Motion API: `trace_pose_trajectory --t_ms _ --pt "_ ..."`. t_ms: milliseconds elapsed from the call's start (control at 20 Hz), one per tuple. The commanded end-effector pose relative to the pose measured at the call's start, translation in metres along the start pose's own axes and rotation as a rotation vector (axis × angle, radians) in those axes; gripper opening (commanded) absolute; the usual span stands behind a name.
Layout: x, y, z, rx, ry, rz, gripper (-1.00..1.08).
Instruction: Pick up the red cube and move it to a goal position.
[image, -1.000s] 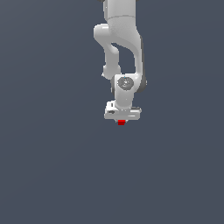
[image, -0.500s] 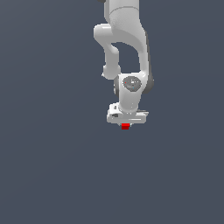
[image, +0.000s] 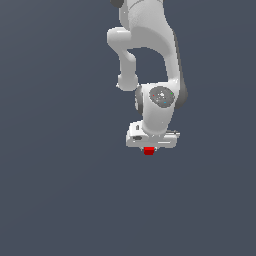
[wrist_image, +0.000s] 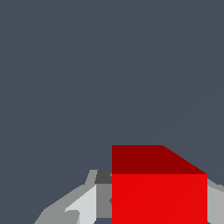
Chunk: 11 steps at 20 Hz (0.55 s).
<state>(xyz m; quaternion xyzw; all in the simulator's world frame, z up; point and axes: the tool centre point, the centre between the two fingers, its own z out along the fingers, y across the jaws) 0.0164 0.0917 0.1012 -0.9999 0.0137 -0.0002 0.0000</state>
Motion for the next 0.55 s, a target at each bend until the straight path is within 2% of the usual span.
trace_pose_trajectory --t_ms 0,500 --pt "0.009 -0.003 -0.006 0.0 0.0 0.0 -1.0" --pt "0.024 -0.008 -0.015 0.0 0.0 0.0 -1.0"
